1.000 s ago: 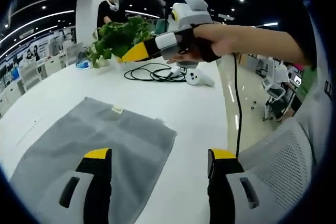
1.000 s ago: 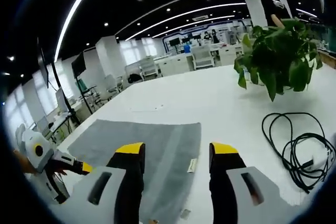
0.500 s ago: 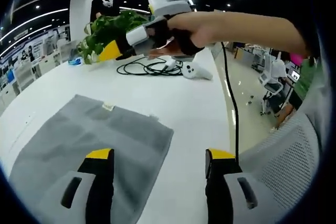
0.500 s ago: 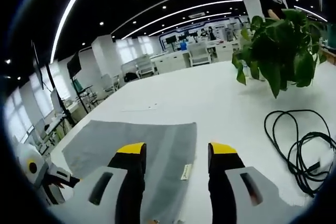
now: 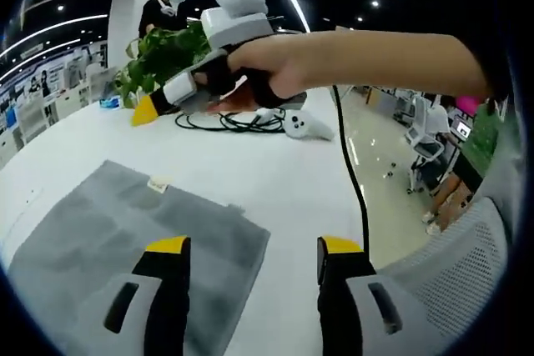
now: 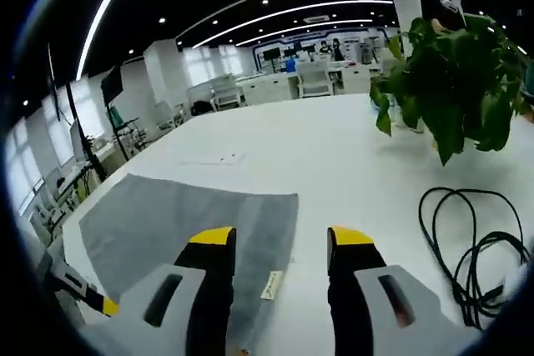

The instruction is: Fold the towel on the table until its edges align and the towel forms a compact rectangular stack.

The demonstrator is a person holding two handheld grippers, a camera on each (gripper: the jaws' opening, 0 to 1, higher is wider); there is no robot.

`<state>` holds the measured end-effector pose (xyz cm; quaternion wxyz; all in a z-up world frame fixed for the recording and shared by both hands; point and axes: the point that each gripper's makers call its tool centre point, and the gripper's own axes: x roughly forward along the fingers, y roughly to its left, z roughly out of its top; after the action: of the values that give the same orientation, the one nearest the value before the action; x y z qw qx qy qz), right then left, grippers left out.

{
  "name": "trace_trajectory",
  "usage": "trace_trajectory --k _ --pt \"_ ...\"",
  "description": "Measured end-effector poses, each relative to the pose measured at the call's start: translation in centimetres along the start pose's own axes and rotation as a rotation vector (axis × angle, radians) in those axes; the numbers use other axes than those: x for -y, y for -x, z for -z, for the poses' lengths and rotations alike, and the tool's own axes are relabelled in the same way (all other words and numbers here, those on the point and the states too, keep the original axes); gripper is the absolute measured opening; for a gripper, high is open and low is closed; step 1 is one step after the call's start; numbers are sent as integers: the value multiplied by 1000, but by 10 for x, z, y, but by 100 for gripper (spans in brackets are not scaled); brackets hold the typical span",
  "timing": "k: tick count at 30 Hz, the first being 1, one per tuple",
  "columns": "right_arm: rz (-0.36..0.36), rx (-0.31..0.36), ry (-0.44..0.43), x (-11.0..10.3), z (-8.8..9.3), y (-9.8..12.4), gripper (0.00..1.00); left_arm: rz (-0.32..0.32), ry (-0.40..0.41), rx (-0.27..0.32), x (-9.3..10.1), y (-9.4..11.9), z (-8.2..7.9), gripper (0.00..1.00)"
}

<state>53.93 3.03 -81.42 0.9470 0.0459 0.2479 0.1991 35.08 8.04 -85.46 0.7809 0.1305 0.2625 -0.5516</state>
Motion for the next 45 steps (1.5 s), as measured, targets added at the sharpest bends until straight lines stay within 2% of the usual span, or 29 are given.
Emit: trace_trajectory --k 1,3,6,12,15,17,18,20,31,34,41,43,45 --pt "-27 21 -79 -5 -2 -5 43 15 -2 -5 2 -3 0 60" --pt "-37 8 -98 -3 1 -10 42 41 -7 -17 6 -9 1 58" --pt "-30 0 -77 -1 1 -17 42 59 -16 -25 9 -17 3 53" --pt "-25 -3 -87 10 -2 -35 40 100 -25 -73 17 -32 16 47" --pt "-21 14 -104 14 -6 -41 39 102 -31 -79 18 -35 18 42" --pt "-18 7 -104 15 -4 -46 39 95 -38 -75 17 -37 18 37" --pt "-13 0 -99 15 -3 -48 39 93 -46 -68 18 -39 17 31" --pt "-20 -40 -40 12 4 -51 38 100 -49 -57 19 -41 15 25" --pt "-39 -66 -53 12 16 -68 31 83 -35 -96 13 -58 27 24" --pt "-40 -73 -43 11 18 -72 29 90 -25 -82 15 -59 24 24" --pt "-57 -110 -14 9 28 -85 30 73 -55 -78 11 -66 24 21" --pt "-58 -114 -12 9 29 -88 30 51 -84 -76 8 -68 24 18" --pt "-60 -116 -10 9 30 -92 30 38 -170 -103 6 -68 25 16"
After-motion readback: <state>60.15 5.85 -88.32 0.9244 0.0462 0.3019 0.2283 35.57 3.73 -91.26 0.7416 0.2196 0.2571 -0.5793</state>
